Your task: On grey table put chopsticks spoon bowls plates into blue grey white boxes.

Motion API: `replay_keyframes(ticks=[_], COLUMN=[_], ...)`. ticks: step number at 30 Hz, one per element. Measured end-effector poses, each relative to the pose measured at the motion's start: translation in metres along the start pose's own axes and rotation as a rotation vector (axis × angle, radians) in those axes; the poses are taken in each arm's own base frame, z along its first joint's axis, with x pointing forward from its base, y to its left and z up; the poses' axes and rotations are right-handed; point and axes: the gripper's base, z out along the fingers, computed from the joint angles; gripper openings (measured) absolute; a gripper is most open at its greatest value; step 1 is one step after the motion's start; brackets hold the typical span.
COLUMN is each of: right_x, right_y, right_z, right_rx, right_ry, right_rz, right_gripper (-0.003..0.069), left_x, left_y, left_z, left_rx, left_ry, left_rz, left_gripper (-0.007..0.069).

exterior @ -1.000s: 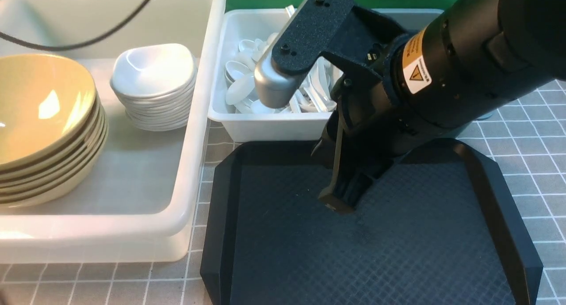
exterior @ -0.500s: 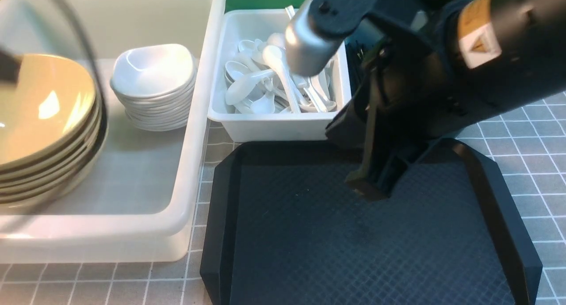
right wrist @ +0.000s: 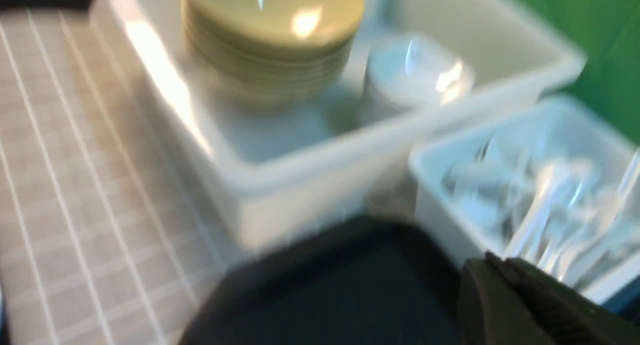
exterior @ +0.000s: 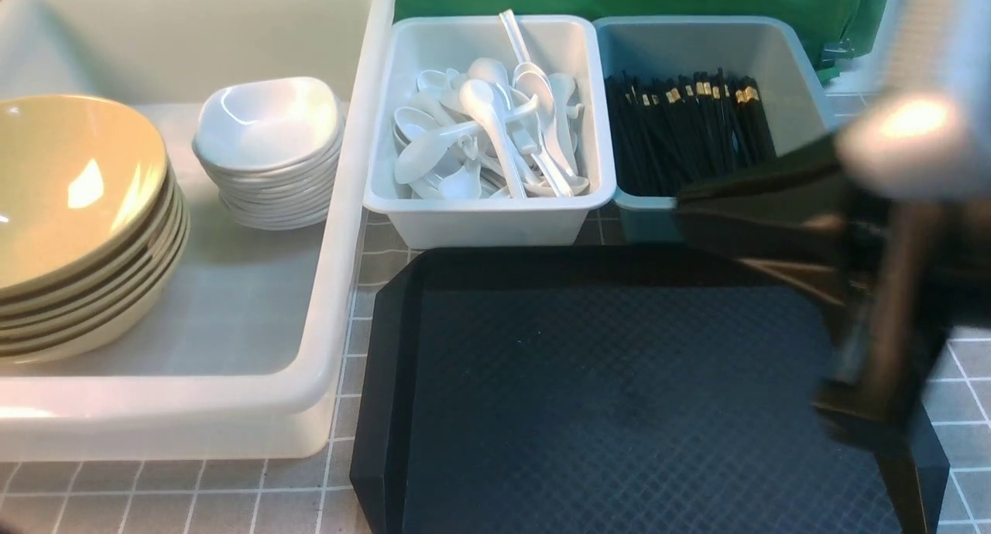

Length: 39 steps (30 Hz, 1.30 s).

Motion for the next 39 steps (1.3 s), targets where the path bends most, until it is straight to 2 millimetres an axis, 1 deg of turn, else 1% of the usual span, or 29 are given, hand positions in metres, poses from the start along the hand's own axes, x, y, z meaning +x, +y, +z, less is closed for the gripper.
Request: replay_keyframes(ticks=[1,3,6,15,26,31,32,33,35,36,39], right_x=[0.002,0.007,0.009,0.010,0.010,0.011,0.017,0.017,0.040,0.046,0.082], right_y=[0.000,0.002,0.002,0.002,0.002,0.002,0.003,0.004,0.004,0.003,-0.001], right_z=[-0.008,-0.017,-0.025,-0.027,-0.027,-0.028,-0.028,-0.029,-0.031,-0.034,-0.040], right_rx=[0.009,0.022,0.034,0.036,0.036,0.042,0.044,0.046,0.082,0.101,0.186], right_ry=[-0.061,-0.147,-0.227,-0.235,-0.235,-0.272,-0.280,-0.290,-0.343,-0.373,-0.385], right_rz=[0.000,0.000,0.001,0.001,0.001,-0.009,-0.013,-0.014,-0.019,-0.016,0.025], right_gripper=[0.0047,0.0051,0.0056,0.0062,0.0078,0.0078,0.0078,0.0078,0.0078,0.0078,0.0063], left_x=[0.005,0.010,0.015,0.022,0.023,0.023,0.023,0.023,0.023,0.023,0.023], left_y=[-0.001,-0.001,-0.002,-0.003,-0.003,-0.003,-0.003,-0.003,-0.003,-0.003,-0.003], left_z=[-0.002,-0.005,-0.007,-0.001,0.000,0.000,0.000,0.000,0.000,0.000,0.000], left_rx=[-0.003,-0.008,-0.009,-0.005,-0.004,-0.004,-0.004,-0.004,-0.004,-0.004,-0.004], left_ry=[-0.012,-0.034,-0.044,-0.015,-0.013,-0.013,-0.013,-0.013,-0.013,-0.013,-0.015], left_rz=[0.002,0.005,0.005,0.001,0.000,0.000,0.000,0.000,0.000,0.000,-0.001], left_gripper=[-0.0011,-0.0011,-0.0011,-0.0011,-0.0011,-0.0011,-0.0011,-0.0011,-0.0011,-0.0011,-0.0011])
